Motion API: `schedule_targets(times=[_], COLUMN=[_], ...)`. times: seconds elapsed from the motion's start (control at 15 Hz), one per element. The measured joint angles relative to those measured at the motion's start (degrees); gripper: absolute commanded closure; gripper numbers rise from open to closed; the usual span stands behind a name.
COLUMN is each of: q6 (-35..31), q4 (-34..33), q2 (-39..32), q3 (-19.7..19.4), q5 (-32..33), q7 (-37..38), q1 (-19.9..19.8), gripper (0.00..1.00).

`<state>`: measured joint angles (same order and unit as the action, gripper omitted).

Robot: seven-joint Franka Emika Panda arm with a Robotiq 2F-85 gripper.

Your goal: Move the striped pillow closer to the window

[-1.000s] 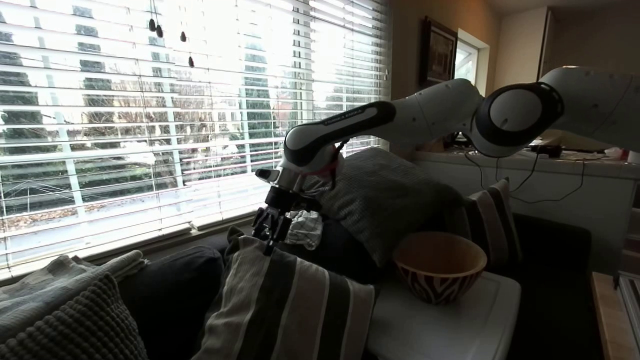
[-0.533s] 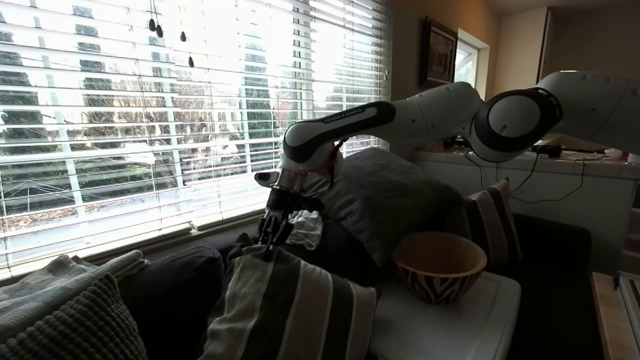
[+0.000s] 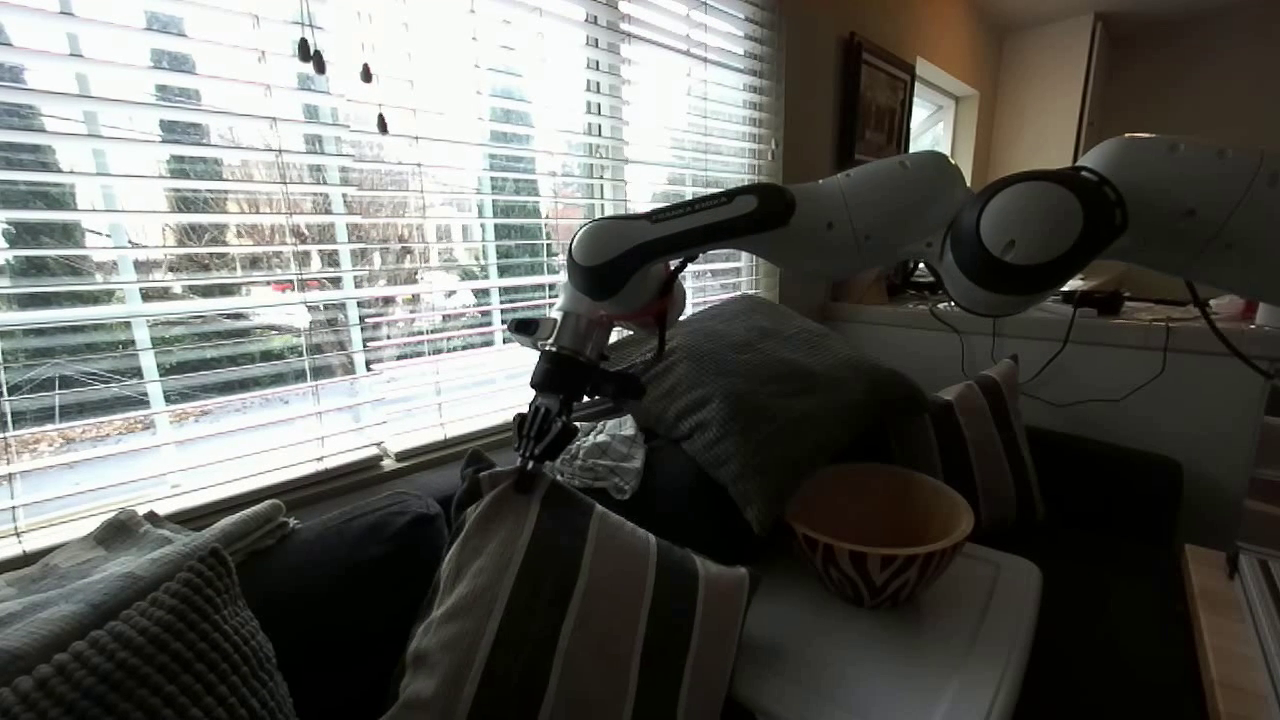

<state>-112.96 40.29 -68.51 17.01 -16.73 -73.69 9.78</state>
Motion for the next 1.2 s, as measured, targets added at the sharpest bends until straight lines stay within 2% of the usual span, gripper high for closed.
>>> schedule_targets(times=[0.73,1.2], q6=[-0.1,-6.07], q4=[-0.59,-5.87], q2=[13.33,19.66], q3=[-2.16,-2.54], q5=[5.45,7.24], q7=[0.34,0.35], q1=[3.05,5.48], gripper=[0.99,0.99])
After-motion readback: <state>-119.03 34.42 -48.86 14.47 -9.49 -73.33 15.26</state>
